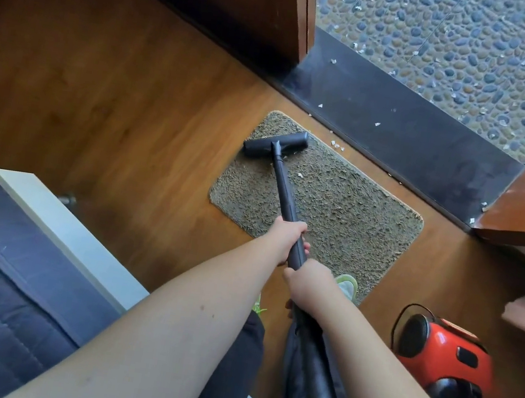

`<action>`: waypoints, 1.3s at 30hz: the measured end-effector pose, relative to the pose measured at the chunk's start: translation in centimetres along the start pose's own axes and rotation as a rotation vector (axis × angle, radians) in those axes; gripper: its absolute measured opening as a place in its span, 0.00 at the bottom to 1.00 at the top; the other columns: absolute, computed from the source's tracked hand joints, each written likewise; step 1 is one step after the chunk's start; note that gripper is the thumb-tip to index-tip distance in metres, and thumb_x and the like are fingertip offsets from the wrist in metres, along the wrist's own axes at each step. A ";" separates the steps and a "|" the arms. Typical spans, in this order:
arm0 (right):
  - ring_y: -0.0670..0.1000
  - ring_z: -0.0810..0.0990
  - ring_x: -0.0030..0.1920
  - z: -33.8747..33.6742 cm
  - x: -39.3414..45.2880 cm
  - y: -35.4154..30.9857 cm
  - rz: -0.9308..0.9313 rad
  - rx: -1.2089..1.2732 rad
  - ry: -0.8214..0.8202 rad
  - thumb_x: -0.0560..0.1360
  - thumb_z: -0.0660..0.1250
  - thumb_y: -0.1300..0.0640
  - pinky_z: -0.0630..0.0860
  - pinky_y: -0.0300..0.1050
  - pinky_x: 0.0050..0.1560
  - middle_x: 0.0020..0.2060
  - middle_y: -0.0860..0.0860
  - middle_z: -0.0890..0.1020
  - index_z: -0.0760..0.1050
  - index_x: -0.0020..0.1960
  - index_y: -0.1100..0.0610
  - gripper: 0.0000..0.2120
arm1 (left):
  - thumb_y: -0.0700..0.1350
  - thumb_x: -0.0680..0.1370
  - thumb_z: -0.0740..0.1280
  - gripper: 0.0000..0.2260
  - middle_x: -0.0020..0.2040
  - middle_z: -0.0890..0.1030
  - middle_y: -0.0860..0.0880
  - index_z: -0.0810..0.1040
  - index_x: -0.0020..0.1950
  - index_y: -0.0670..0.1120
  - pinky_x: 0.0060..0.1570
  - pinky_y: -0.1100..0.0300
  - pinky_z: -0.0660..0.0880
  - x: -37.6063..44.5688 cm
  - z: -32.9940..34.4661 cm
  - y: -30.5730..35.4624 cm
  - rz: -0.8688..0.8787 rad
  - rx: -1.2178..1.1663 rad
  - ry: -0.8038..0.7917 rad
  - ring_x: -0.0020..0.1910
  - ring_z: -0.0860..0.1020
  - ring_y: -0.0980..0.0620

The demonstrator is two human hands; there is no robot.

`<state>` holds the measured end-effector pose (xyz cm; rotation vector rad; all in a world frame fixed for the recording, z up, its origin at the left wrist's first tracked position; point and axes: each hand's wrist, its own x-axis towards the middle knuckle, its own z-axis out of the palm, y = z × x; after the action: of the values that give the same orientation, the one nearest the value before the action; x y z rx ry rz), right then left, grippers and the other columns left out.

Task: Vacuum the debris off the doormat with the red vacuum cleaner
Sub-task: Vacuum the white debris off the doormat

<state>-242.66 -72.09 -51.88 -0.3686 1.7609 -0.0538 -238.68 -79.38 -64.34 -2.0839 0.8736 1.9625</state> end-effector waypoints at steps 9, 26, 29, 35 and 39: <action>0.53 0.80 0.40 -0.5 -0.3 -0.1 0.058 -0.120 0.012 0.80 0.59 0.55 0.71 0.39 0.40 0.54 0.58 0.81 0.73 0.62 0.64 0.16 | 0.38 0.78 0.62 0.16 0.36 0.76 0.40 0.65 0.65 0.43 0.25 0.59 0.75 -0.1 0.5 0.1 -0.060 0.047 -0.008 0.28 0.76 0.48; 0.59 0.83 0.36 -0.6 -4.3 4.6 0.055 0.066 0.035 0.78 0.60 0.53 0.82 0.51 0.45 0.40 0.59 0.83 0.70 0.52 0.60 0.11 | 0.37 0.76 0.64 0.19 0.51 0.75 0.36 0.65 0.65 0.44 0.25 0.57 0.77 -3.1 3.5 -3.1 -0.061 0.099 -0.097 0.20 0.77 0.51; 0.60 0.84 0.40 0.0 -4.9 5.6 0.067 0.073 0.021 0.77 0.61 0.52 0.82 0.53 0.46 0.43 0.61 0.84 0.72 0.50 0.60 0.11 | 0.37 0.76 0.65 0.20 0.58 0.76 0.34 0.64 0.66 0.44 0.24 0.57 0.77 -3.5 3.6 -4.5 -0.082 0.102 -0.080 0.21 0.78 0.50; 0.50 0.80 0.26 0.7 -6.0 6.9 0.089 0.109 0.003 0.78 0.60 0.53 0.72 0.38 0.24 0.40 0.56 0.81 0.71 0.54 0.60 0.11 | 0.39 0.76 0.67 0.24 0.63 0.75 0.35 0.65 0.70 0.44 0.23 0.60 0.76 -4.2 3.7 -6.4 -0.073 0.081 -0.059 0.19 0.78 0.52; 0.57 0.83 0.32 0.7 -5.4 5.6 0.066 0.134 -0.014 0.76 0.61 0.52 0.82 0.50 0.36 0.38 0.58 0.81 0.71 0.48 0.59 0.09 | 0.38 0.76 0.66 0.23 0.62 0.75 0.36 0.64 0.70 0.43 0.23 0.59 0.76 -3.5 2.5 -5.7 -0.069 0.080 -0.042 0.19 0.77 0.53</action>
<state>-242.23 -65.21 -48.25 -0.2130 1.7433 -0.1214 -237.87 -72.40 -62.95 -1.9943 0.8460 1.8976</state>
